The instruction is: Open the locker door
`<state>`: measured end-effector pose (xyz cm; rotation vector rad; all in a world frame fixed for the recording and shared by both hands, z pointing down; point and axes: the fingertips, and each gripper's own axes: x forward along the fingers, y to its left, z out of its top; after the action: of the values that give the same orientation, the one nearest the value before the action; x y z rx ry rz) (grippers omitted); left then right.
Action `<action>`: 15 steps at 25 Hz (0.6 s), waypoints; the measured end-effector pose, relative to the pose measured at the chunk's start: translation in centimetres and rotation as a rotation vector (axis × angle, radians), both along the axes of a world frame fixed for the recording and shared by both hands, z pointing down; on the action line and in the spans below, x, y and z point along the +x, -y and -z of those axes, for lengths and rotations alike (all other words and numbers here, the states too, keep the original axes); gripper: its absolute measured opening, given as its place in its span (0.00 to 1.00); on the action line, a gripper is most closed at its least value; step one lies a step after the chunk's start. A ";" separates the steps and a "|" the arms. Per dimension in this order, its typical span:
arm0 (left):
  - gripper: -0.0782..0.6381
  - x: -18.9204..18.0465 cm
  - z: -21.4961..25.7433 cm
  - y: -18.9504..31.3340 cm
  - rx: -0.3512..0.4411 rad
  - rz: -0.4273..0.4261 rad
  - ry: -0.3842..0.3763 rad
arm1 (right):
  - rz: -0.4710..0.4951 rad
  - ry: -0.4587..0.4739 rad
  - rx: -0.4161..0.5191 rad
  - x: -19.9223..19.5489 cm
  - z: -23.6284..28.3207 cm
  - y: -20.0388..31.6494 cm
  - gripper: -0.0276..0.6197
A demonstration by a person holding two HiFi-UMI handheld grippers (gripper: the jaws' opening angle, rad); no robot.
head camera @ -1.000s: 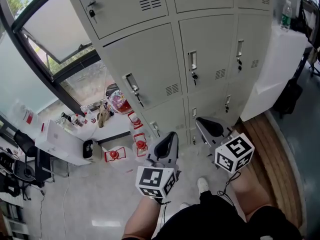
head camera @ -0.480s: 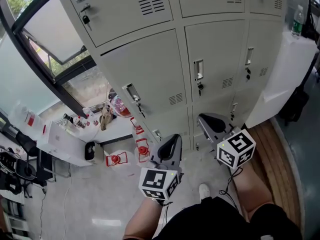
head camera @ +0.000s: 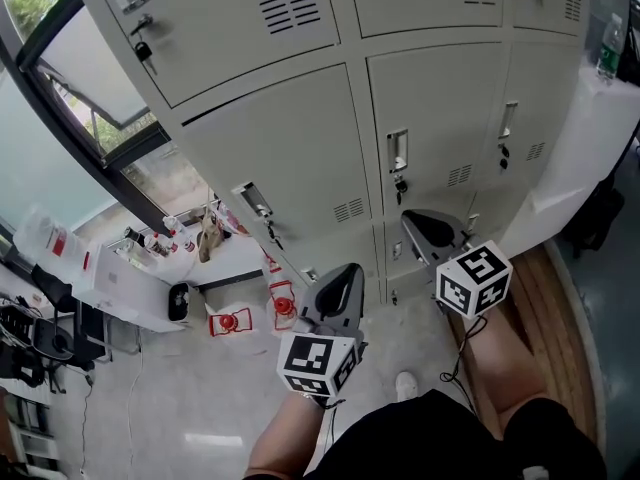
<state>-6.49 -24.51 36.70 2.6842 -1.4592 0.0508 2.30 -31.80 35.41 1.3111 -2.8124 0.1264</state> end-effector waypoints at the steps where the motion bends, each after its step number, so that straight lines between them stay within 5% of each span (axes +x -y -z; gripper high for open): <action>1: 0.14 0.2 0.0 0.4 -0.001 0.001 0.000 | 0.001 -0.004 -0.001 0.1 -0.1 0.6 0.13; 11: 0.14 1.4 0.1 3.3 0.001 0.018 0.009 | 0.004 -0.009 0.008 1.2 -0.1 5.8 0.13; 15: 0.14 1.4 0.0 4.3 0.000 0.038 0.010 | 0.014 -0.015 0.012 1.2 0.0 7.7 0.21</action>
<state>-5.11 -28.81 36.72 2.6592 -1.5125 0.0617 3.47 -39.52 35.43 1.2882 -2.8137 0.0994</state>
